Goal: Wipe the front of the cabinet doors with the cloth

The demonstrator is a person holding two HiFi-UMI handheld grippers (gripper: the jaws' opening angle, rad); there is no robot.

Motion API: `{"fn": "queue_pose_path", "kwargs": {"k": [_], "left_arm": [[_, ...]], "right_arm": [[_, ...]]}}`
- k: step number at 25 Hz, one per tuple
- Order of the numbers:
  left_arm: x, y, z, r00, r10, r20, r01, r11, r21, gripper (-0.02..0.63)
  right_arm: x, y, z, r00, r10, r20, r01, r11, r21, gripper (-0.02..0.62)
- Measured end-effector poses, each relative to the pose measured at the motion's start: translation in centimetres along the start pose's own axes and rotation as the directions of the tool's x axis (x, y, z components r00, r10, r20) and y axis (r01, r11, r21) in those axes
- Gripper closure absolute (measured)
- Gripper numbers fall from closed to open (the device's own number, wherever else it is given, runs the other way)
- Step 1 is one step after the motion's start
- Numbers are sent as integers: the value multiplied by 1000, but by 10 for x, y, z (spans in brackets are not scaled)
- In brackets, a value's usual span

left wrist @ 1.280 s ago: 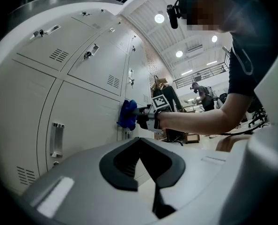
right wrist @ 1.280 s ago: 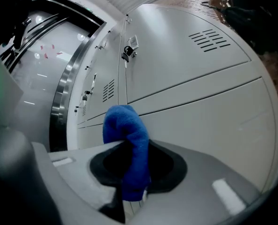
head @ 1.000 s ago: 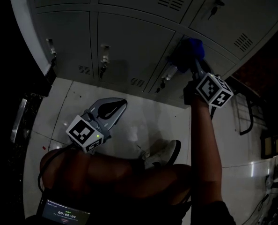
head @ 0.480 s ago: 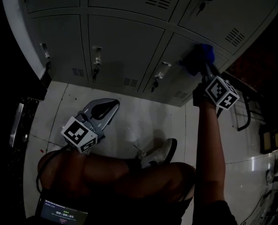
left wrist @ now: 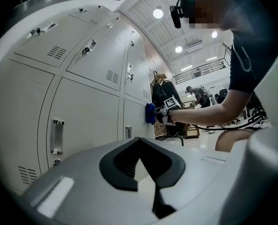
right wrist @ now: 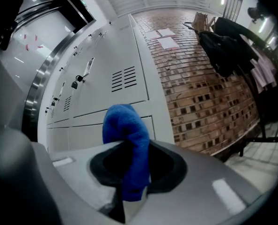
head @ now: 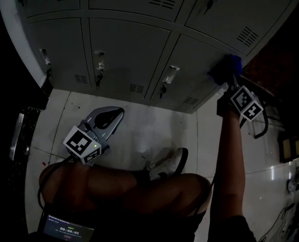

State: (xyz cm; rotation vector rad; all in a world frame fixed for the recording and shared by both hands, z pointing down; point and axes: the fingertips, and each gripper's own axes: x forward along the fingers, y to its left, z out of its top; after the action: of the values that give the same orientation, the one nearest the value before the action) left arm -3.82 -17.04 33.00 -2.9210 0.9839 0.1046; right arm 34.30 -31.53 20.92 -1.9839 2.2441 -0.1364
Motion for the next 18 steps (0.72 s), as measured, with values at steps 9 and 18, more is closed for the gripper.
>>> {"fn": "queue_pose_path", "kwargs": {"k": [9, 18], "left_arm": [[1, 0, -2, 1000, 2, -5, -2, 1000, 0, 600], [1, -1, 0, 1000, 1, 0, -1, 1000, 2, 600]], "right_arm": [[-16, -38, 1, 998, -63, 30, 61, 997, 54, 514], [-15, 68, -8, 985, 169, 28, -169, 986, 12, 514]]}}
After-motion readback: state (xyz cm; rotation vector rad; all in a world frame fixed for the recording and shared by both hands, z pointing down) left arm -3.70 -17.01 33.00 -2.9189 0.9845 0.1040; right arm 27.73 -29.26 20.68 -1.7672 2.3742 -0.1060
